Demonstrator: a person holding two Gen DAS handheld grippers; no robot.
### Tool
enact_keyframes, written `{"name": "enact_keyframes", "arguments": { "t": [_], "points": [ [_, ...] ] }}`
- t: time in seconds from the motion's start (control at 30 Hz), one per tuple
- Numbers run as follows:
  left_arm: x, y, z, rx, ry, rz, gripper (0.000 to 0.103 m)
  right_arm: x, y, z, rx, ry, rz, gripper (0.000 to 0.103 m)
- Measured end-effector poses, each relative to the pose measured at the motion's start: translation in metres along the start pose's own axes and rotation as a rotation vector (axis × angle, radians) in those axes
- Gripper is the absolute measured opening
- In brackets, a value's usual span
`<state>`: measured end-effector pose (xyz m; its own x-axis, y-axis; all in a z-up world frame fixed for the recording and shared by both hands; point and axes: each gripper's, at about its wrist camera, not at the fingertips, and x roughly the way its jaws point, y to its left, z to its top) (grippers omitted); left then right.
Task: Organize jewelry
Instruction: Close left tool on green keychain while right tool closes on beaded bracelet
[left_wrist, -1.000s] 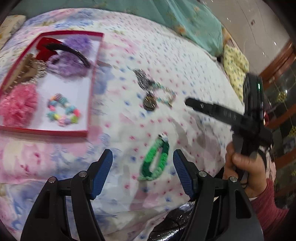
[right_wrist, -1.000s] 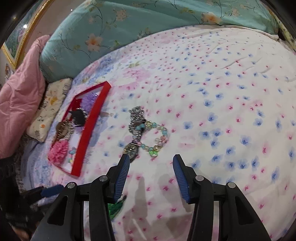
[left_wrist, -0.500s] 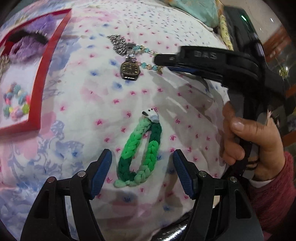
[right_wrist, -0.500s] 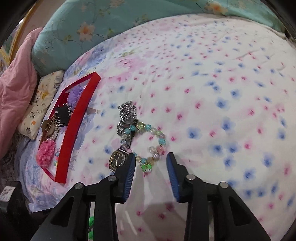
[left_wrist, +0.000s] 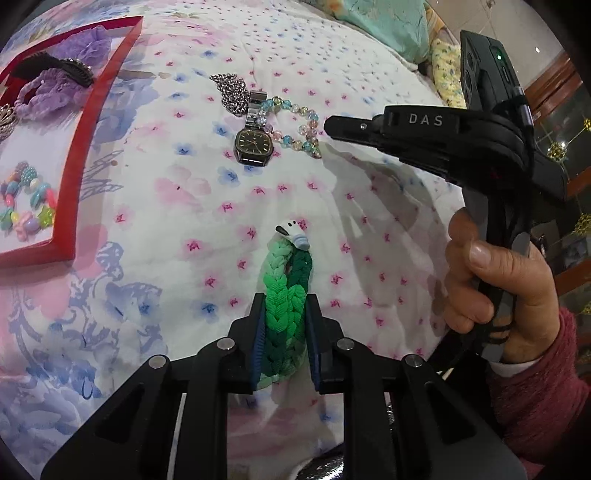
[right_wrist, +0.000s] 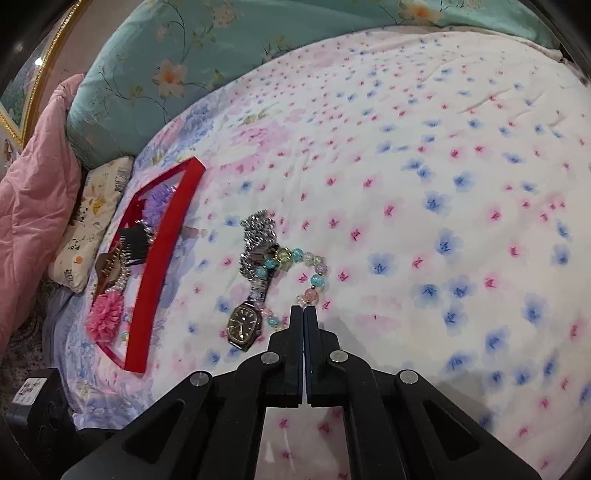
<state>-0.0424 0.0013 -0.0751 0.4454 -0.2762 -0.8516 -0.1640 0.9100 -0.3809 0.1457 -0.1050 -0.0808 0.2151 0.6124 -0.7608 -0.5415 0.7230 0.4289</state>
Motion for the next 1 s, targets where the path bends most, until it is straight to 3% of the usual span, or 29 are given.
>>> {"name": "enact_keyframes", "arguments": {
  "t": [0.13, 0.2, 0.47, 0.57, 0.8, 1.0],
  "points": [
    [-0.007, 0.003, 0.000, -0.007, -0.022, -0.016, 0.017, 0.005, 0.003, 0.005, 0.008, 0.016, -0.009, 0.011],
    [-0.016, 0.004, 0.000, -0.008, -0.044, -0.013, 0.017, 0.011, 0.003, 0.004, -0.009, 0.020, -0.057, 0.024],
    [-0.033, 0.017, 0.010, -0.067, -0.087, -0.033, 0.017, 0.035, 0.020, 0.011, -0.140, 0.028, -0.121, 0.024],
    [-0.047, 0.023, 0.007, -0.074, -0.108, -0.029, 0.017, 0.040, 0.018, 0.017, -0.132, 0.031, -0.125, 0.008],
    [-0.057, 0.030, 0.010, -0.100, -0.139, -0.026, 0.017, 0.014, 0.012, 0.014, -0.047, -0.010, -0.040, 0.007],
    [-0.072, 0.036, 0.008, -0.119, -0.179, -0.021, 0.017, -0.022, 0.032, 0.019, -0.052, -0.083, 0.042, 0.007]
  ]
}}
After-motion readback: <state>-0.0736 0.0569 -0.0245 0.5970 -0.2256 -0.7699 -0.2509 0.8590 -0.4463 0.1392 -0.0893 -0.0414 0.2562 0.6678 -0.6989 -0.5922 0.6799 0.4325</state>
